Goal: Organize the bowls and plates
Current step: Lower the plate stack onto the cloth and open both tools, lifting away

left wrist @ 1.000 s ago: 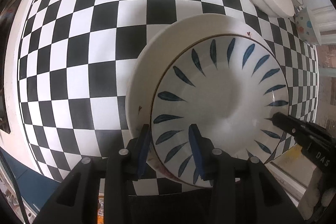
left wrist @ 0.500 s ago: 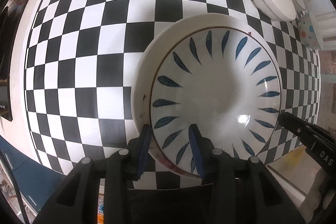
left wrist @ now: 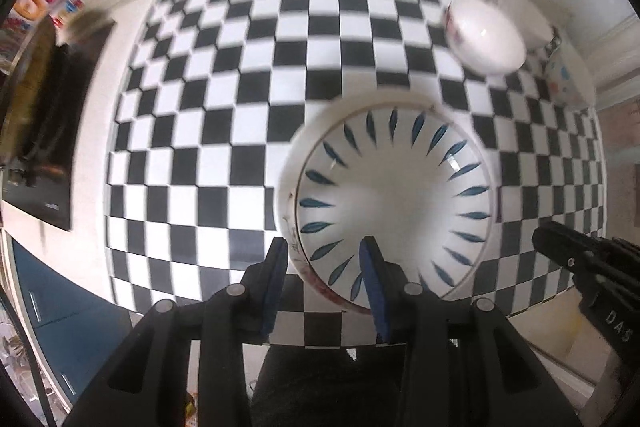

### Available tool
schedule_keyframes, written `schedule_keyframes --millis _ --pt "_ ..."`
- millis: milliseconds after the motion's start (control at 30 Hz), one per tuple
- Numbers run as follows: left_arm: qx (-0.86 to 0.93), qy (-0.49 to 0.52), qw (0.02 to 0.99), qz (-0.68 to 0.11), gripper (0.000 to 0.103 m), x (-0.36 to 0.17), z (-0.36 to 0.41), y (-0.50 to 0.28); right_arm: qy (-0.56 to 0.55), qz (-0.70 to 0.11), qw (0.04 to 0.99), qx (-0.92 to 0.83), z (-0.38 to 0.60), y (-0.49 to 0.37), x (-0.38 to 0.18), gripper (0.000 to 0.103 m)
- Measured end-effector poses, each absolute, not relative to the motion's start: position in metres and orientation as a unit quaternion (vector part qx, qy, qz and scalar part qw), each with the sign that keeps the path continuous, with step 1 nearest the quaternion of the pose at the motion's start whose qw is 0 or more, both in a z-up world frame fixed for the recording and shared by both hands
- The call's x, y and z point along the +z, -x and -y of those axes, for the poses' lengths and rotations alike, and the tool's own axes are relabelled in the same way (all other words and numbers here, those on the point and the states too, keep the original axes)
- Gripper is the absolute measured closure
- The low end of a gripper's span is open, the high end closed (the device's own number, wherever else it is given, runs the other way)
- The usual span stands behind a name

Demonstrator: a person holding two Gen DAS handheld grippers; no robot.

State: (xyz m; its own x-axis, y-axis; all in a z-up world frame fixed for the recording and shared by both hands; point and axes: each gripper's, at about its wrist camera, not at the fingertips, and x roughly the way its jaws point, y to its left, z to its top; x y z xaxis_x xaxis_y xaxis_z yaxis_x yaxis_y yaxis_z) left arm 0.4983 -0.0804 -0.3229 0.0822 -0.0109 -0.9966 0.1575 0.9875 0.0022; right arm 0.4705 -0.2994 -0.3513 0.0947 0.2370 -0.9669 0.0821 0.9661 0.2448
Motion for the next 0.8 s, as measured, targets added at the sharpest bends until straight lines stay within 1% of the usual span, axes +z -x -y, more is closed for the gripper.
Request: schedule_keyframes --millis 200,400,600,800 --pt "-0.070 -0.044 0.758 -0.647 0.068 -0.265 0.078 -0.481 -0.105 -0.653 0.748 0.063 0.291 -0.460 -0.293 0.090" --pt "-0.087 -0.045 0.771 -0.630 0.068 -0.229 0.071 -0.465 -0.101 -0.628 0.770 0.052 0.286 -0.440 -0.243 0.090" --pt "-0.104 -0.048 0.782 -0.613 0.068 -0.209 0.063 -0.450 -0.112 -0.615 0.780 0.036 0.278 -0.416 -0.217 0.090" --pt "-0.124 -0.046 0.784 -0.607 0.068 -0.204 0.059 -0.443 -0.132 -0.612 0.779 0.022 0.273 -0.401 -0.210 0.090"
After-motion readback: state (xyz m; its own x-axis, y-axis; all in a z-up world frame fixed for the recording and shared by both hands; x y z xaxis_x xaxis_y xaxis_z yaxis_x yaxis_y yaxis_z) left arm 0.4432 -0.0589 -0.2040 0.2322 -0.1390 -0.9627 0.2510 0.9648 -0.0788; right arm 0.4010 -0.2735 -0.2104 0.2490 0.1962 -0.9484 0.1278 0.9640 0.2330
